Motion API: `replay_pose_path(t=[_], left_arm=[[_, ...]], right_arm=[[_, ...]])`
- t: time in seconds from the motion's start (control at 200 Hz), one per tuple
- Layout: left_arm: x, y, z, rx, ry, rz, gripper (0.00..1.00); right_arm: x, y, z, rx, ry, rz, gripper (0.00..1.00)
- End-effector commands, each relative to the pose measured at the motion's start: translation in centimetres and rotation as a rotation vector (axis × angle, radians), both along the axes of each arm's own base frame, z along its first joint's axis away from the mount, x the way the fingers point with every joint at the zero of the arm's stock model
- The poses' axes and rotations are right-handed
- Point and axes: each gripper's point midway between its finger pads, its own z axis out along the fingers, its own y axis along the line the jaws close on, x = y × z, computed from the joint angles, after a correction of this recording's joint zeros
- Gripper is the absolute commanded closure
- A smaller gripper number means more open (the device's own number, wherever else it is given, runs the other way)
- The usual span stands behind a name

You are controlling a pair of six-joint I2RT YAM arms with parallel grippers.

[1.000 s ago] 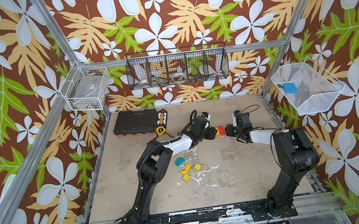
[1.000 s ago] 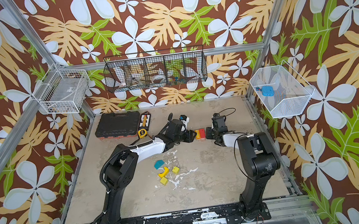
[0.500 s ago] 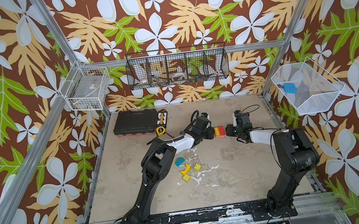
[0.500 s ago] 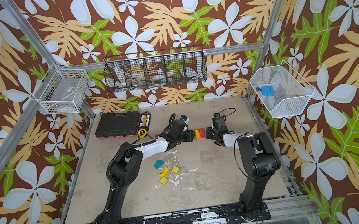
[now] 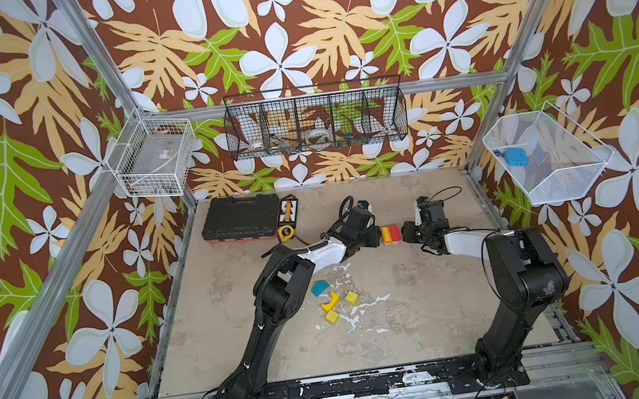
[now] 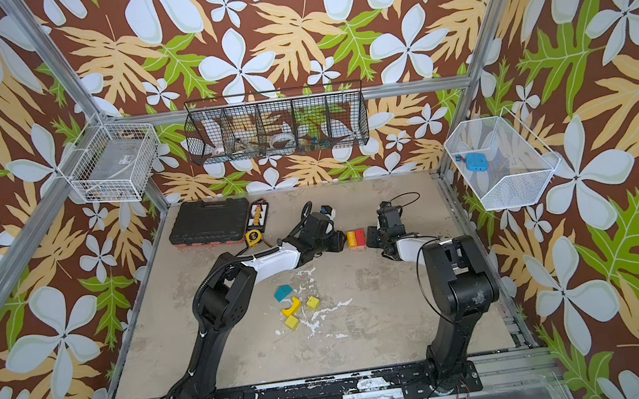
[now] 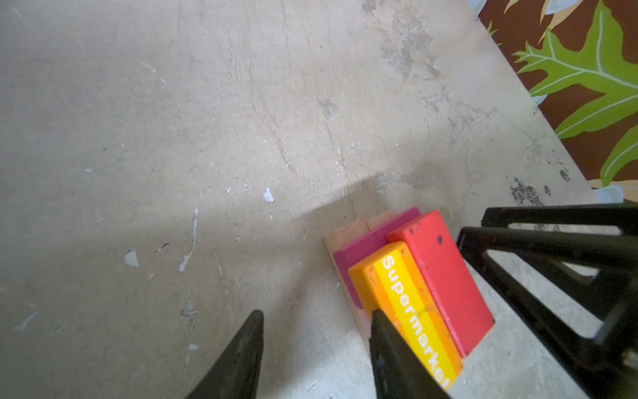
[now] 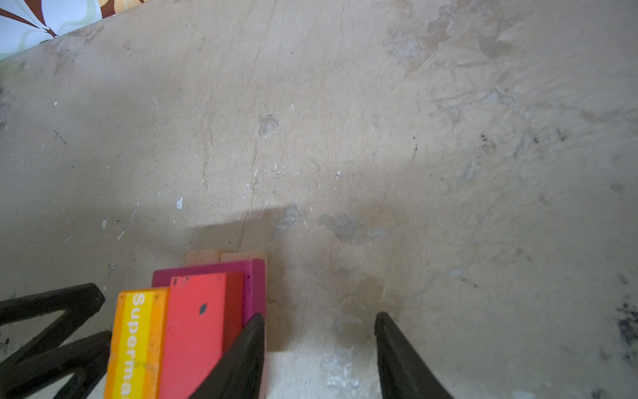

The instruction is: Build the wood block tower

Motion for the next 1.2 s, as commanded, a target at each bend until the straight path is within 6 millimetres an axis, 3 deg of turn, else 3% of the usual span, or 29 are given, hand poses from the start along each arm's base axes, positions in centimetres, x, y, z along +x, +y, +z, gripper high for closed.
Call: replay_pose_path(t=[0.0,1.191], left_arm=[[0.2,-0.3,0.1,-0.015,0.003,-0.006,0.48],[-0.9,0.0,0.4,-0.040,0.018,-0.015,0.50]], right_arm=[[0.2,0.1,0.2,-0.001,-0.006,0.003,0.48],[2.2,0.3,0.1,0.030,-0.009,0.030,0.47]])
